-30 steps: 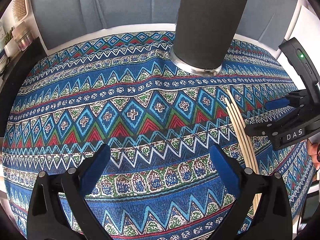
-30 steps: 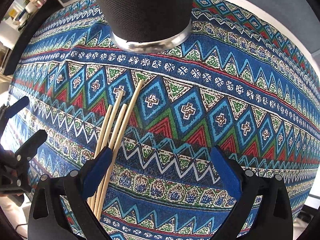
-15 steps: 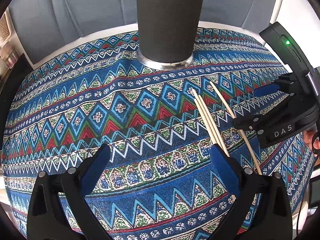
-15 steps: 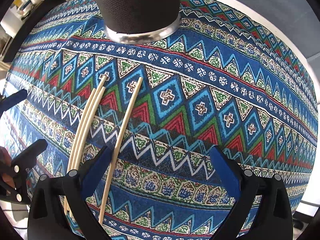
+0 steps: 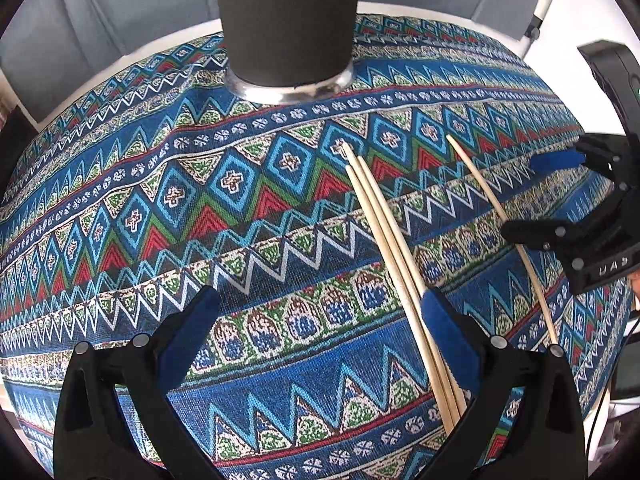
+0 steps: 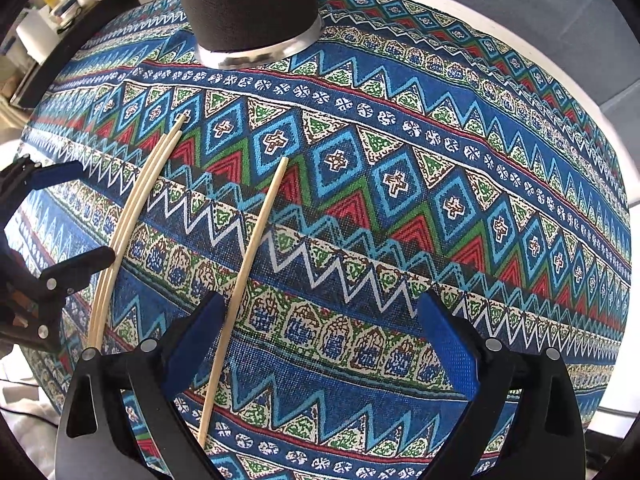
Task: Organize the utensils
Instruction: 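Grasp one wooden stick with the left tool while the right tool grasps another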
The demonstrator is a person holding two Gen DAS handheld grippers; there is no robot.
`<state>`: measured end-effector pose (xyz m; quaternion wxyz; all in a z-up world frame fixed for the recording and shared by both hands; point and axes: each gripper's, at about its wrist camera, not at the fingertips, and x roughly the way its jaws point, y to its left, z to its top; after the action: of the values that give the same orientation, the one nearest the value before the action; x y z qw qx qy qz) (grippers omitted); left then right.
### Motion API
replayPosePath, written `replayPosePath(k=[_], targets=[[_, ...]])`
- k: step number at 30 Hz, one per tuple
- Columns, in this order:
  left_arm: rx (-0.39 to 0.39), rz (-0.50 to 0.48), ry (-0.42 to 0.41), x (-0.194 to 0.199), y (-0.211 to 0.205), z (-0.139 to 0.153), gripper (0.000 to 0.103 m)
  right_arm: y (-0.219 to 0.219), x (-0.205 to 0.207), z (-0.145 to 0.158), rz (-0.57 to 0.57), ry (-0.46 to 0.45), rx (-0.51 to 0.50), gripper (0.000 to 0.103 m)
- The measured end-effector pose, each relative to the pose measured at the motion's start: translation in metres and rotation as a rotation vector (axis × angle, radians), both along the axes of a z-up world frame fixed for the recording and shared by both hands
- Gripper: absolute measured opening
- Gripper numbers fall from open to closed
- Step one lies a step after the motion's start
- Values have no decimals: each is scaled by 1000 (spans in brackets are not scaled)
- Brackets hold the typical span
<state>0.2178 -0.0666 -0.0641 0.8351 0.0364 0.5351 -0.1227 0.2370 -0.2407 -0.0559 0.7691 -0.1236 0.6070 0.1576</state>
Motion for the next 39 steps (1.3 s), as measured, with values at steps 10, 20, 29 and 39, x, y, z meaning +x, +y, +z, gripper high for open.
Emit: replayPosePath(k=[10,20,29,39], targets=[[27,-2,33,8,6,-1,99,-9,-8,5,5,1,-17,92],[-78,97,220,23,32,2,97,12,4,2,-5,11,-12,93],[-12,120,273,39,17,0,97,7,5,-2,-9,23,-20,92],[87,75,175,29,-10,-8,98,7,4,2,17,19,-7,78]])
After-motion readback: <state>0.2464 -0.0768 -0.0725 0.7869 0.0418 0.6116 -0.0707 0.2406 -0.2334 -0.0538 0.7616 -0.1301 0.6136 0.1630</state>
